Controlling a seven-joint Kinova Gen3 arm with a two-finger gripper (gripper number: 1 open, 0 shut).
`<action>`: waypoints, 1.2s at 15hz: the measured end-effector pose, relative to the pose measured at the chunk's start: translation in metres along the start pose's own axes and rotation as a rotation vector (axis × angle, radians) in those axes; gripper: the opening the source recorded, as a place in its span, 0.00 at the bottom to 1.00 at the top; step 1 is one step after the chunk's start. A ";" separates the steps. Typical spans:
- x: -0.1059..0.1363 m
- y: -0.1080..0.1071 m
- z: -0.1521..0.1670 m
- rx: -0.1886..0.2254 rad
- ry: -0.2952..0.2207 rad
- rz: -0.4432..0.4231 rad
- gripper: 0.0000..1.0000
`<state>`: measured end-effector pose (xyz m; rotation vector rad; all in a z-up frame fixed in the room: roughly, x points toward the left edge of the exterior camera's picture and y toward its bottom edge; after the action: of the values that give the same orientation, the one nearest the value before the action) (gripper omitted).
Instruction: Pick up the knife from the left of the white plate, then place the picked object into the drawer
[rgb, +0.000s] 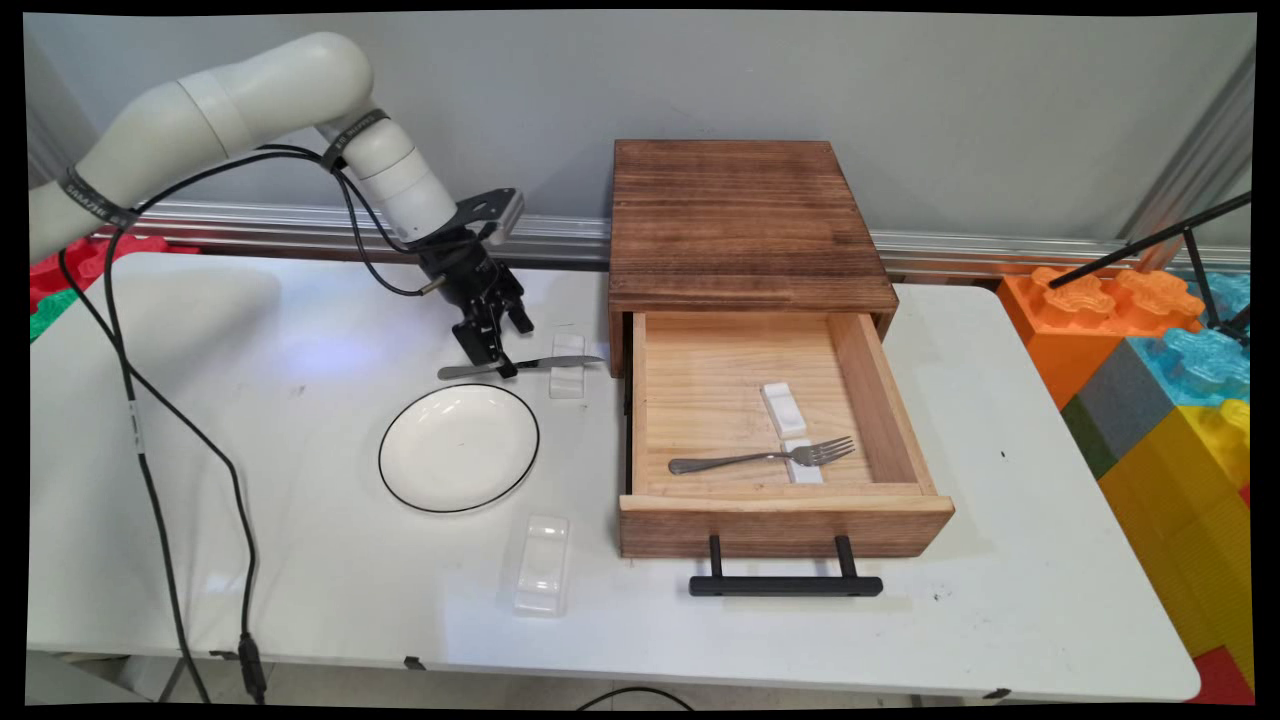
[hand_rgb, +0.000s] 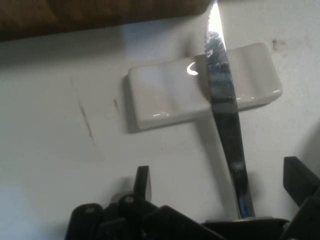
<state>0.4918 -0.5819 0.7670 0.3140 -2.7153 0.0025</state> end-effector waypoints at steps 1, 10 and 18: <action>0.001 0.000 0.000 0.000 -0.001 0.001 1.00; 0.005 0.005 0.001 0.011 -0.013 0.010 0.00; 0.001 0.013 -0.003 0.005 -0.031 0.008 0.00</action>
<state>0.4888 -0.5690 0.7709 0.3066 -2.7475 0.0071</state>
